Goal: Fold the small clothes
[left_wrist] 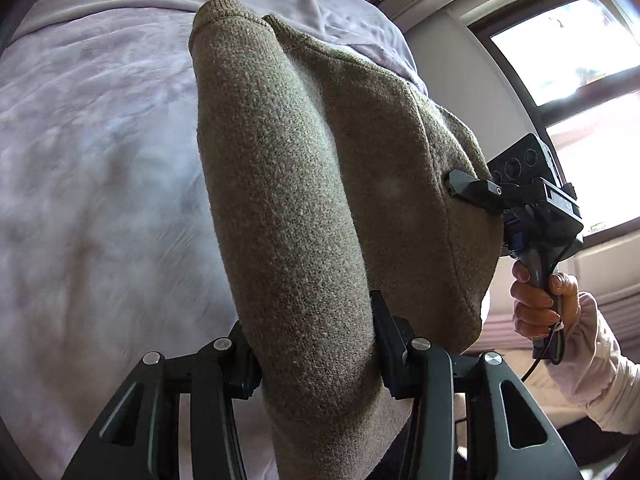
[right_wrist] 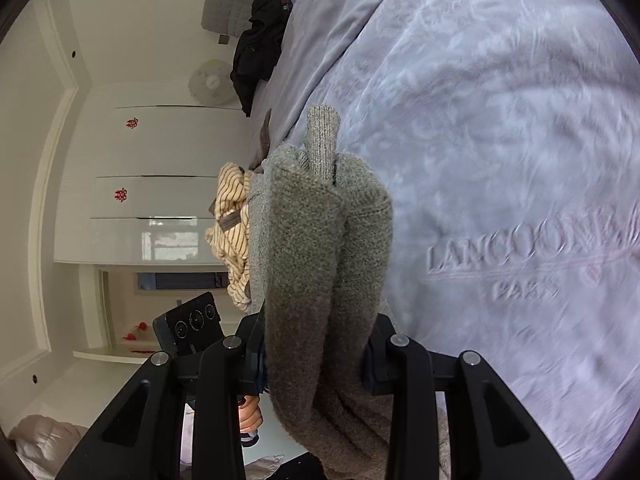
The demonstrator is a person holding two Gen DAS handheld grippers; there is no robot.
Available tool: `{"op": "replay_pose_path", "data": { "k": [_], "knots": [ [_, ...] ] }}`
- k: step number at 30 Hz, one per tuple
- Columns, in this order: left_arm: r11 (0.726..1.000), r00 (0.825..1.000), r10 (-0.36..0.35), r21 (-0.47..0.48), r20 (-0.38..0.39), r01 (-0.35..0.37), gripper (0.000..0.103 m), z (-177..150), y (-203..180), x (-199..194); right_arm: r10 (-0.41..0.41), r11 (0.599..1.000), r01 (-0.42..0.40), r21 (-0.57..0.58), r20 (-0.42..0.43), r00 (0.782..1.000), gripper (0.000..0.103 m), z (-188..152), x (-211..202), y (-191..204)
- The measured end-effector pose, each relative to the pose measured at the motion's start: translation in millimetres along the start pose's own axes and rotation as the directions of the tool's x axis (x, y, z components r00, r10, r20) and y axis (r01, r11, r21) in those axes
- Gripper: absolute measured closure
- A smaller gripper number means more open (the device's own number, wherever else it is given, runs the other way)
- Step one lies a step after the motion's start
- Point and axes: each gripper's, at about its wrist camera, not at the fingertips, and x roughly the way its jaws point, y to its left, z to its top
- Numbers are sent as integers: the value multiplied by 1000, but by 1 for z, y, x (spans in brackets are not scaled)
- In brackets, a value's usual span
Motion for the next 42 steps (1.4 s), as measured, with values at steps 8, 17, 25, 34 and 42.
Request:
{"op": "replay_pose_path", "data": {
  "k": [8,17,25,34,42],
  "knots": [
    [997,998,52,-53,-32,-53,56,-60,44,-29,1,999,2,42,-66,998,66,-57,63,3],
    [980,986,149,-123,-75,-157,54,-101,101,-2,-194,979,199,33,-120,974,64,-62,117,-30],
    [958,966,250,-126,-63,-256,36,-128,114,-29,-486,874,485,-34,-65,872,33,-60,96,-31],
    [904,908,419,-95,5,-417,11,-123,87,-57,-564,818,564,-116,30,825,40,-96,60,17],
    [853,855,519,-47,-14,-519,11,-114,69,-46,-530,812,510,-284,11,848,75,-143,99,60]
  ]
}}
